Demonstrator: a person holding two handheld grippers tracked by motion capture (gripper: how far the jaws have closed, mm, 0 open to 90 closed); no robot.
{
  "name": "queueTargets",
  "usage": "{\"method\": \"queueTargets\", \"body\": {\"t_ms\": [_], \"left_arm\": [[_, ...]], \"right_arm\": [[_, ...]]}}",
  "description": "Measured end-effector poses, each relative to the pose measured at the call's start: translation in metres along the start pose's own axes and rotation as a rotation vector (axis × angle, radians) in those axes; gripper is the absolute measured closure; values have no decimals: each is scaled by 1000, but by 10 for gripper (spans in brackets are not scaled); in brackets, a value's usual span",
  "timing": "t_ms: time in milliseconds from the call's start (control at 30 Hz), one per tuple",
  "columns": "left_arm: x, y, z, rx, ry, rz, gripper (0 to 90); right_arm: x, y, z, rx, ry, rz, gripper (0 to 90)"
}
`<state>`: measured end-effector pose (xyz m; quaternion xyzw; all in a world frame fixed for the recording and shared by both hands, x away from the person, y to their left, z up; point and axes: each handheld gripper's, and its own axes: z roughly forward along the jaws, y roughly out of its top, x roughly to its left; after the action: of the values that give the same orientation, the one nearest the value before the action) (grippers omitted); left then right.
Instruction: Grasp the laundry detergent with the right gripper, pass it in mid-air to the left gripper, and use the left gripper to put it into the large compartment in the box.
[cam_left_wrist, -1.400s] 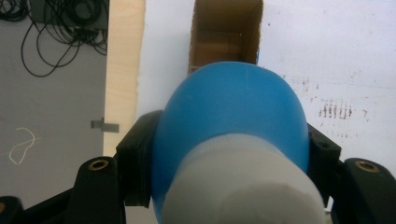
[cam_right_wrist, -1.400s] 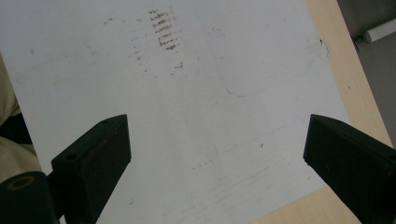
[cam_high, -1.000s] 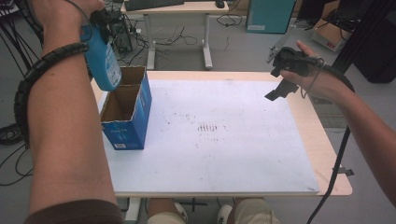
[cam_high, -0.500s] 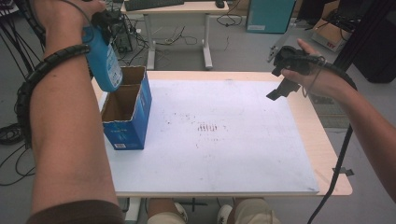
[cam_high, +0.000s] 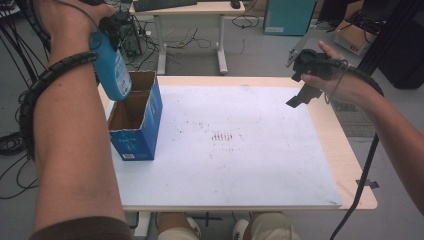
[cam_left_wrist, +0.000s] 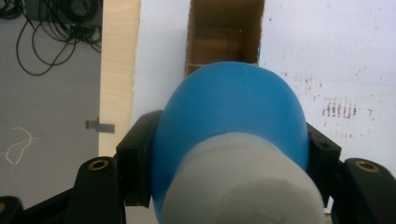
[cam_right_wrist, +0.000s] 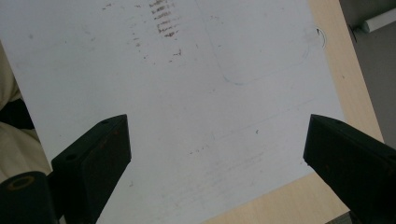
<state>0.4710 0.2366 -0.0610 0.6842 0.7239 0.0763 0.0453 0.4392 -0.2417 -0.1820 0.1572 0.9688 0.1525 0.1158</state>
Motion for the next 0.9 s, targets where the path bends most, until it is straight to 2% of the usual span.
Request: {"method": "queueTargets", "body": {"t_ms": [233,633,667,833,900], "left_arm": [[1,-5,12,2,-5,-4,363],[3,-15,45,14,-18,-1,363],[3,-16,48,15,-17,0,363],[4,-21,63,7,-22,-2,363],[3,-22,68,5,-24,-4,363]], "right_arm": [[2,-1,0,3,0,-3,77],[4,-2,-1,7,-8,-33,73],[5,-2,-1,8,-5,-15,73],[5,-4,-1,16,-4,-25,74],[6,-4,-1,17,-6,-13,74]]}}
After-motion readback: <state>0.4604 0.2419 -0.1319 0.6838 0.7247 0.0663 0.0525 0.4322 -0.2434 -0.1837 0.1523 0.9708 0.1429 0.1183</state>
